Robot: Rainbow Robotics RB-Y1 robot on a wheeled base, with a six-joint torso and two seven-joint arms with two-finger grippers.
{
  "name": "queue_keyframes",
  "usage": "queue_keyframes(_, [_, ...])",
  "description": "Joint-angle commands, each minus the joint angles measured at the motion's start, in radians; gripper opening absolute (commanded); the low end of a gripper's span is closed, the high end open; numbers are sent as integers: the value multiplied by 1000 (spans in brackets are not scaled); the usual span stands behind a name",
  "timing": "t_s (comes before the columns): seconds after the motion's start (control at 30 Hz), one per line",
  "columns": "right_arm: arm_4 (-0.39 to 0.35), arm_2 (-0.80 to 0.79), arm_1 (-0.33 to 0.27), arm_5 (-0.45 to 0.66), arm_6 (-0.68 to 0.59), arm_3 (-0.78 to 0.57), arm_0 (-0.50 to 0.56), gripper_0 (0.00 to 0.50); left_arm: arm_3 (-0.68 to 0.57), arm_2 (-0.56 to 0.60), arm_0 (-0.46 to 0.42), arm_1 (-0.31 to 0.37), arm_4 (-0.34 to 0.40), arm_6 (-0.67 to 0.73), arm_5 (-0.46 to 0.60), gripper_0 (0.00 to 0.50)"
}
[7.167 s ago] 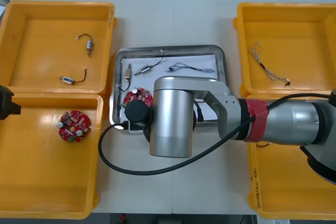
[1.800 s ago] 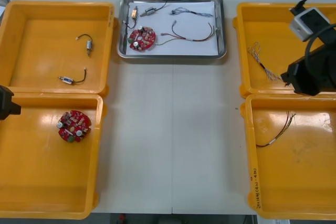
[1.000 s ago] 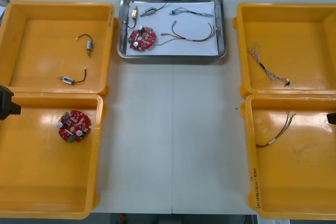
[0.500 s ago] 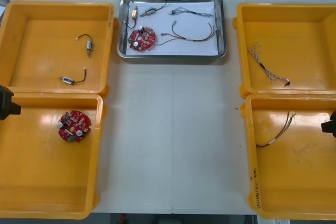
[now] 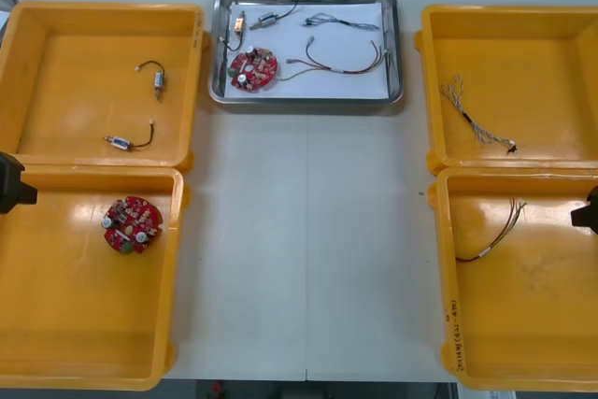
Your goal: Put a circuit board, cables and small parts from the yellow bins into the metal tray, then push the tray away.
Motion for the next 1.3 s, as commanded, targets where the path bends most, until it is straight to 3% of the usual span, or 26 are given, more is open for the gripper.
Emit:
queue_keyframes(0.03, [17,15,5,3,-29,-9,-18,500,-13,13,18,25,7,-38,6,500])
queue_keyframes(1.3, [6,28,5,3,-66,-10,-9,500,-13,13,18,25,7,-38,6,500])
